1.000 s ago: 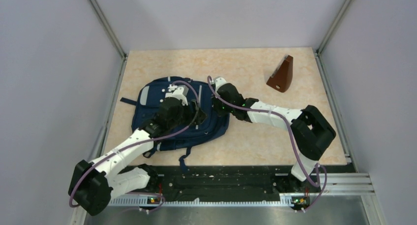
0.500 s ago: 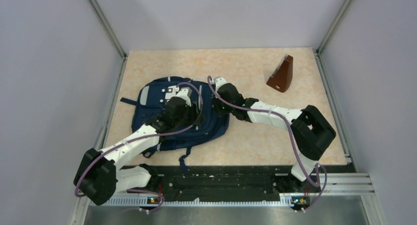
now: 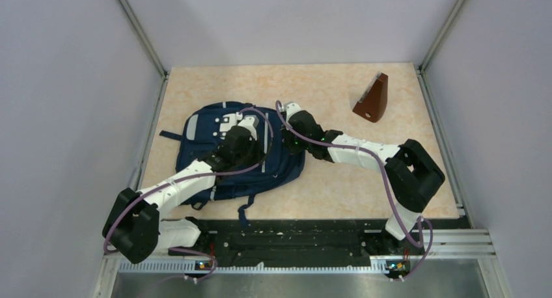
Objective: Pack the student bag
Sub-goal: Zip the student bag at the center of the board, then pick up the student bag at the center of the board.
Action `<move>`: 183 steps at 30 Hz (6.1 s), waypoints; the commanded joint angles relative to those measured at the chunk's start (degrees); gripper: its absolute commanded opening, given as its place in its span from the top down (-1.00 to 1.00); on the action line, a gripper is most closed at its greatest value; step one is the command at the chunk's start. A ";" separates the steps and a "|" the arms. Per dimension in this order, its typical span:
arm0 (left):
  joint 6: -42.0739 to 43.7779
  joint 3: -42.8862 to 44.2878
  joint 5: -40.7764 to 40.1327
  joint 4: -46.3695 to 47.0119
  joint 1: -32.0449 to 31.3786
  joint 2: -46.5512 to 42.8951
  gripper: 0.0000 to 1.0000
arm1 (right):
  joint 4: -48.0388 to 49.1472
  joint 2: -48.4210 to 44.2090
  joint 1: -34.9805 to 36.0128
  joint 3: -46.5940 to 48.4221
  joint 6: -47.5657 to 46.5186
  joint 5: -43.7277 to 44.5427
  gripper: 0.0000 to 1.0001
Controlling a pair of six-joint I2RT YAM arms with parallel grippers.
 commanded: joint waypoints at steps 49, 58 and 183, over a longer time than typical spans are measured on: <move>-0.75 1.78 4.30 -36.98 0.19 -24.33 1.00 | 3.39 18.13 -8.10 23.14 -43.01 -25.16 1.00; 2.13 1.42 11.26 -34.82 0.20 -21.74 1.00 | 15.70 17.07 -7.13 20.90 -44.11 -26.69 1.00; 9.93 7.65 14.12 -8.09 14.46 -29.10 -0.55 | -1.66 -13.98 6.11 10.80 -9.07 3.58 1.00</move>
